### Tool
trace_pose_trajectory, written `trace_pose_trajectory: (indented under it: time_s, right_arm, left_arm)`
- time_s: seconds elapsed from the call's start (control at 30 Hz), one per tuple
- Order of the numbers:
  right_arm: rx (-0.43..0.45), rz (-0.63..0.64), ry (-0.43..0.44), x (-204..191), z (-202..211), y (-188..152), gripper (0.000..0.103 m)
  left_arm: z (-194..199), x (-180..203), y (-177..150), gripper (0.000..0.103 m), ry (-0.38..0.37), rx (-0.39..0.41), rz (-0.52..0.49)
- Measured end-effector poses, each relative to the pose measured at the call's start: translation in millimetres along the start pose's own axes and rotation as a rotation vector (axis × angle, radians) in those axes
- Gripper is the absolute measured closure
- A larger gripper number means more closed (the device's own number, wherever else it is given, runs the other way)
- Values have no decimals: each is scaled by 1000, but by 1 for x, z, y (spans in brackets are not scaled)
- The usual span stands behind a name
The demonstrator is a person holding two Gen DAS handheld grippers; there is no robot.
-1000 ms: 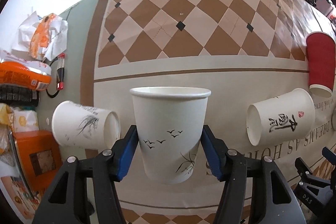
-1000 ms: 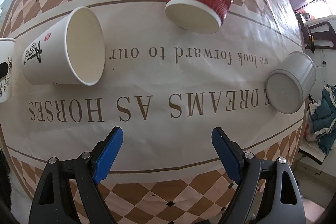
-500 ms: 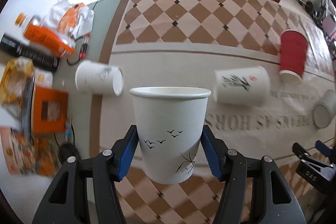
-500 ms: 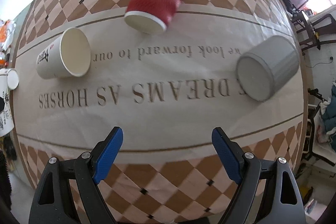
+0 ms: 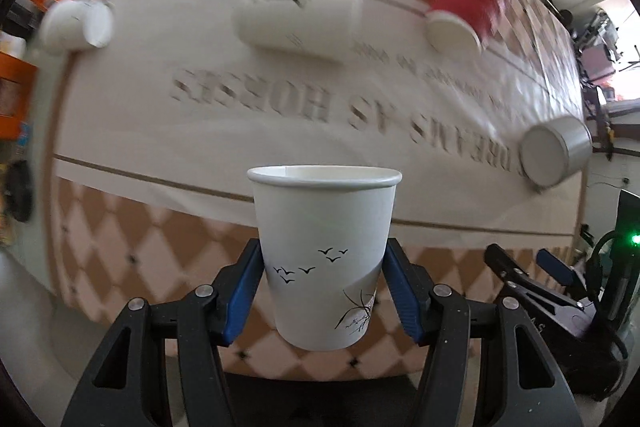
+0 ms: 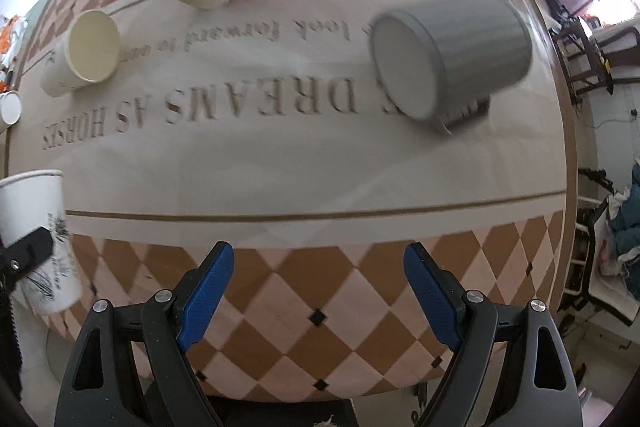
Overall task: Flip cup upright
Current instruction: 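Lift the white cup upright with the left tool toward the right tool, then grasp the white cup with the right tool while the left tool releases it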
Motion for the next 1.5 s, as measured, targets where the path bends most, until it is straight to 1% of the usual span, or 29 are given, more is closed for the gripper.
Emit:
trace_pose_trajectory:
  time_s: [0.1,0.2,0.3,0.43,0.53,0.6,0.67,0.73,0.83,0.9,0.93,0.97,1.0,1.03,1.13,1.23,1.3,1.37,1.4,1.43,1.47,1.5]
  right_arm:
    - [-19,-32,-9,15,-7,-8,15]
    - [-44,-61,-23,29,-13,-16,15]
    - [-47,-87,-49,43,-13,-24,15]
    - [-42,-114,-73,55,-12,-29,15]
    - [-35,-100,-102,61,-15,-26,15]
    - [-29,-87,-117,60,-15,-23,15]
    - [-21,-76,-130,56,-13,-21,15]
    - [-11,-69,-140,49,-9,-19,15]
    - [2,-56,-157,24,4,-18,15]
    - [12,-54,-160,22,9,-18,15]
    - [15,-55,-158,21,11,-19,15]
    - [15,-57,-155,21,13,-18,15]
    - [16,-61,-150,21,14,-19,15]
    - [16,-65,-144,20,16,-19,15]
    - [19,-82,-118,19,24,-21,15]
    - [21,-96,-77,16,32,-21,15]
    - [15,-101,-34,10,37,-21,15]
    - [8,-99,20,0,43,-20,15]
    - [4,-94,37,-4,44,-20,15]
    - [0,-86,57,-12,46,-20,15]
    - [-2,-76,75,-20,48,-20,15]
    - [-3,-67,87,-28,49,-19,15]
  left_arm:
    - [-13,16,2,45,-8,-18,-30]
    - [-26,30,4,45,19,-19,-98]
    - [-36,39,4,43,41,-25,-149]
    - [-48,40,1,42,42,-29,-163]
    - [-58,41,-2,42,49,-40,-178]
    - [-65,44,-1,42,53,-45,-181]
    - [-69,41,-3,34,58,-40,-179]
    - [-71,40,-4,34,57,-29,-169]
    - [-67,36,-8,22,60,-2,-171]
    - [-61,35,-13,21,56,14,-170]
    - [-58,34,-14,21,52,24,-165]
    - [-53,31,-15,17,44,34,-159]
    - [-49,29,-11,11,41,39,-154]
    - [-44,27,-12,2,35,50,-146]
    - [-19,23,-10,2,32,104,-122]
    - [10,6,-10,1,33,172,-99]
    - [28,-4,-6,1,57,223,-86]
    - [43,-24,-7,1,105,260,-74]
    - [42,-29,-4,1,123,267,-69]
    - [45,-42,-7,1,156,276,-63]
    - [45,-51,-8,1,172,282,-61]
    - [39,-49,2,1,183,286,-56]
Point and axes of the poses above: each gripper's, at about its wrist camera, not at the fingertips, and z roughly against the way its jaws point, x to its right, y to its top, the point moved 4 cm from there along -z, roughly the way its jaws point, and after that the axes turned 5 degrees about y, right-handed, at the moved point
